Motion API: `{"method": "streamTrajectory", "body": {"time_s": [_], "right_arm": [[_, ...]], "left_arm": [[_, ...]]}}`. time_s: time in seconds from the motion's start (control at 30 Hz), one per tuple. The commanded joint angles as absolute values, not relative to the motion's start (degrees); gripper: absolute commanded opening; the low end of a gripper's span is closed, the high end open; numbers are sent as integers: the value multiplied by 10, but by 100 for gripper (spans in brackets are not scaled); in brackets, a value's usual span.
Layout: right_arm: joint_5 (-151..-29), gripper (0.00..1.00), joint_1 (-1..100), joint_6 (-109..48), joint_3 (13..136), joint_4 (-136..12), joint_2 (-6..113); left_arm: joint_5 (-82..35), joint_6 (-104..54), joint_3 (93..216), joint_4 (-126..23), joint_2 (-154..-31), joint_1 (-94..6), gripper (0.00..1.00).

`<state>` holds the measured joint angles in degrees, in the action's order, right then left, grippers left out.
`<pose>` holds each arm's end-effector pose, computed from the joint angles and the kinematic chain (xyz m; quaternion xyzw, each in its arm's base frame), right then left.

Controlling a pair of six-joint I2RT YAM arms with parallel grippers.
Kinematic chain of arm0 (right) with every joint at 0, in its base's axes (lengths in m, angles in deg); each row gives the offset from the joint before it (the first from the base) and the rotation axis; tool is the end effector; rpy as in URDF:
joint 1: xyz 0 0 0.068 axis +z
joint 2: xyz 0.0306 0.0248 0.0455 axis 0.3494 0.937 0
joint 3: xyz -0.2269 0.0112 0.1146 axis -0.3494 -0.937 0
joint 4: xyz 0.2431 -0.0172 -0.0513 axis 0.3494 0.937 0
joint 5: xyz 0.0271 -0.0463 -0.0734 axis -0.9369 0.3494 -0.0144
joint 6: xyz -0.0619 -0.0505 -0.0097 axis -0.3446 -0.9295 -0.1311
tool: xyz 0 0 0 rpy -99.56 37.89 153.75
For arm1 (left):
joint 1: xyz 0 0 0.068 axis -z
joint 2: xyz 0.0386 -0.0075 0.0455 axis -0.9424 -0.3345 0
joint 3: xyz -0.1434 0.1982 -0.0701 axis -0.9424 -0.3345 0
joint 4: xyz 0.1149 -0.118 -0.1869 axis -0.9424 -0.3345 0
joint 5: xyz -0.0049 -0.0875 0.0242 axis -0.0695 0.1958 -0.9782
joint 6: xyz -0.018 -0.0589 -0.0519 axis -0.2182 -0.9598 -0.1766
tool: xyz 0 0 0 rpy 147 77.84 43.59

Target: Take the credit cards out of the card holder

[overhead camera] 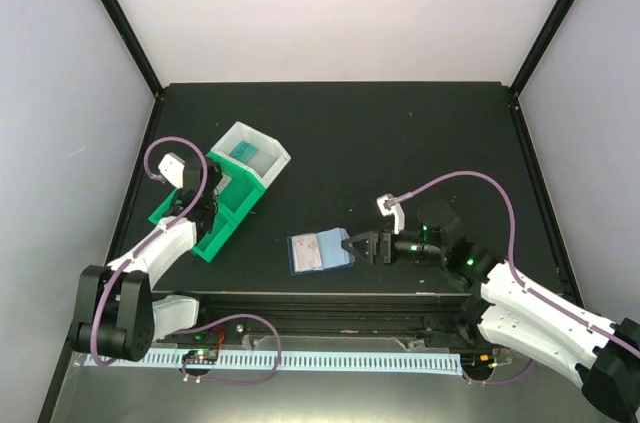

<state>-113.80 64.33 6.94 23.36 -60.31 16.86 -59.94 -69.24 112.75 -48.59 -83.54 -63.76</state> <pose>0.1245 0.1699 0.2107 -0.1467 0.8006 0.5342 0.2284 0.2634 0.0021 0.1783 -0.4620 0.7184 -0.0667 0.5158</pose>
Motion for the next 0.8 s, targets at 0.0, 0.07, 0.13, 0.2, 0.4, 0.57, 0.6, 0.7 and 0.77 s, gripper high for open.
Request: {"method": "streamTrajectory", "body": {"time_s": [0.0,0.07,0.13,0.2,0.4,0.57,0.6,0.7,0.77], "right_arm": [[-1117,100,641,48,257,-600,176],[-1114,100,640,45,260,-597,179],[-1110,100,641,42,262,-595,182],[-1106,100,640,40,263,-594,184],[-1093,100,639,22,278,-573,190],[-1085,100,639,18,281,-570,191],[-1085,100,639,18,281,-570,193],[-1085,100,637,17,282,-570,197],[-1086,100,637,15,283,-569,198]], "left_arm": [[-625,-694,1164,-437,-870,-643,2],[-627,-687,1172,-434,-888,-643,1],[-629,-683,1178,-431,-896,-643,2],[-629,-680,1180,-426,-917,-643,1],[-629,-683,1189,-422,-951,-642,2],[-629,-683,1202,-423,-981,-642,2],[-628,-683,1203,-423,-986,-642,1],[-628,-684,1205,-422,-998,-642,2],[-629,-684,1208,-424,-1006,-643,2]]}}
